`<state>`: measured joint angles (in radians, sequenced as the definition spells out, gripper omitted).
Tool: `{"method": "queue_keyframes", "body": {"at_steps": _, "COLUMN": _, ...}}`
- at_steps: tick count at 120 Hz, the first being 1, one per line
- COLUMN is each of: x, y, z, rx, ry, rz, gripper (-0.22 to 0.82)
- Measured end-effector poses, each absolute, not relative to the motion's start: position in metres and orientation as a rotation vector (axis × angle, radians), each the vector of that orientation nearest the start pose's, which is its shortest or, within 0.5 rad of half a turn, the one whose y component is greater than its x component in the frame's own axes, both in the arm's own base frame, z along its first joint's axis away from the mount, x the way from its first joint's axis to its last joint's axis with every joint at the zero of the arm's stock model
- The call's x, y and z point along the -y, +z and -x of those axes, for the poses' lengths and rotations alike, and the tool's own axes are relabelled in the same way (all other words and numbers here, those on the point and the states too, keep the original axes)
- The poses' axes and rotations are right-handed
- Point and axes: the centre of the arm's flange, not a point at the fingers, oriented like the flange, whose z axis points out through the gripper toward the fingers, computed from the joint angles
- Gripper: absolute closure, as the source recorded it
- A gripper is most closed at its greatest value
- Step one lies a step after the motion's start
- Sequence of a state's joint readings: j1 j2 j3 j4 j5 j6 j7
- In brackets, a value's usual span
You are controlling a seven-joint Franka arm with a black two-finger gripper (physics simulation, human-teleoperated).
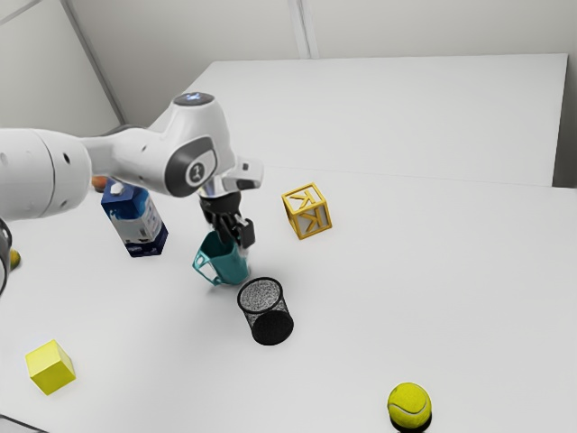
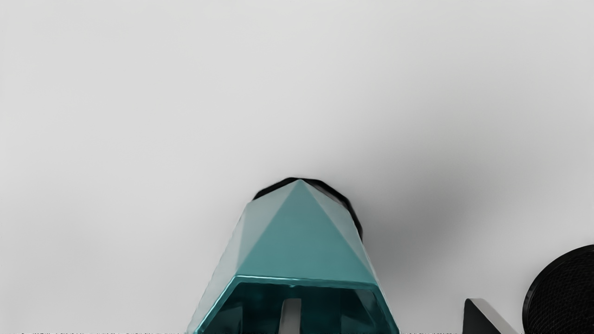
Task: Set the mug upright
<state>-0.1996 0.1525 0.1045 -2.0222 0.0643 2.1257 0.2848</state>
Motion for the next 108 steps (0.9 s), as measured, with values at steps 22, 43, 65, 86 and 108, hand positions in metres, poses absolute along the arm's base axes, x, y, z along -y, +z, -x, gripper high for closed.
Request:
{"method": "queue_keyframes", "body": {"at_steps": 22, "x": 0.052, "y": 0.405, "z": -0.569, "rx": -0.627, "ry": 0.001, "rz": 3.016, "gripper": 0.13}}
{"method": "queue_keyframes", "body": {"at_steps": 43, "x": 0.052, "y": 0.449, "z": -0.581, "rx": -0.613, "ry": -0.111, "rz": 3.012, "gripper": 0.06}}
{"method": "queue_keyframes", "body": {"at_steps": 65, "x": 0.044, "y": 0.547, "z": -0.603, "rx": -0.566, "ry": -0.252, "rz": 3.005, "gripper": 0.02}}
{"method": "queue_keyframes", "body": {"at_steps": 86, "x": 0.031, "y": 0.589, "z": -0.6, "rx": -0.52, "ry": -0.225, "rz": 3.061, "gripper": 0.01}}
{"method": "queue_keyframes", "body": {"at_steps": 108, "x": 0.03, "y": 0.61, "z": -0.587, "rx": -0.517, "ry": -0.139, "rz": 3.083, "gripper": 0.0}}
